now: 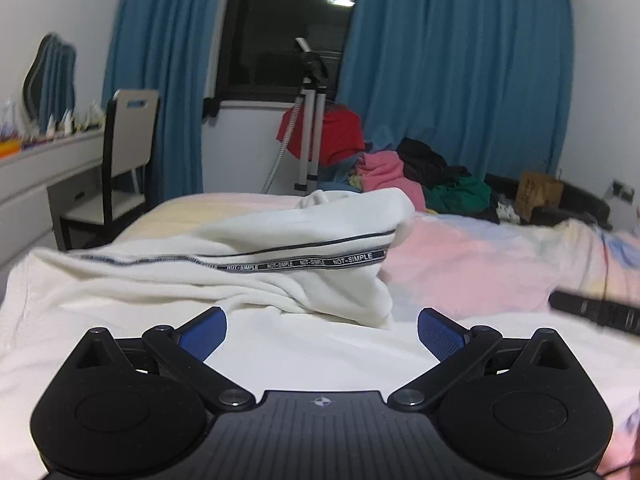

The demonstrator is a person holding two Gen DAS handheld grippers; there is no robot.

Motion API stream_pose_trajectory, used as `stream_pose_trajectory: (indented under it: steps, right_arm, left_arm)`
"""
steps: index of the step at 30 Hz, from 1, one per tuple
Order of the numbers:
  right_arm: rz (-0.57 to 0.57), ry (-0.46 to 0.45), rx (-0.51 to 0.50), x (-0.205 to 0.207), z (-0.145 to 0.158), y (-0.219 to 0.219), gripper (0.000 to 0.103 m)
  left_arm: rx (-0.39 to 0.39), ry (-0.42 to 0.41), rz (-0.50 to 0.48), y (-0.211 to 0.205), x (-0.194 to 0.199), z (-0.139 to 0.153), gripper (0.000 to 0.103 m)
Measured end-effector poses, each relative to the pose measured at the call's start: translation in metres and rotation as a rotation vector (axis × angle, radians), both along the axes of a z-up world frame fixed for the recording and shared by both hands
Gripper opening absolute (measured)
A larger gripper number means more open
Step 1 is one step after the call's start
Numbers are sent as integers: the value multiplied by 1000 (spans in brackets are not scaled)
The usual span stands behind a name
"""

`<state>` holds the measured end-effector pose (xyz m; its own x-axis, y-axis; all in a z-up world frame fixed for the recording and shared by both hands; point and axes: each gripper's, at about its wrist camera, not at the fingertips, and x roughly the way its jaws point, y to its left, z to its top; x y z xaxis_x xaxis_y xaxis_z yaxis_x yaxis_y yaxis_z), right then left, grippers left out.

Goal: Fold clothes
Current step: 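Release the sleeve with the right gripper and smooth the sweatshirt flat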

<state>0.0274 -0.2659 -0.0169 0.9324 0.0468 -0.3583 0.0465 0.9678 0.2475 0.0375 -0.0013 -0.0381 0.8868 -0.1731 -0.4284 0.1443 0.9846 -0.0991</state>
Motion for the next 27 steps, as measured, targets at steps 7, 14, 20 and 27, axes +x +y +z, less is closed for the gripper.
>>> stream_pose_trajectory:
  steps: [7, 14, 20, 27]
  right_arm:
    - [61, 35, 29, 5, -11, 11, 60]
    - [73, 154, 169, 75, -22, 8, 60]
    - [47, 225, 219, 186, -57, 21, 51]
    - [83, 260, 259, 302, -89, 52, 44]
  left_arm:
    - [-41, 3, 24, 15, -9, 6, 103]
    - [-107, -5, 63, 27, -18, 11, 103]
    - [-102, 5, 94, 37, 4, -5, 103]
    - [-120, 52, 150, 54, 54, -32, 103]
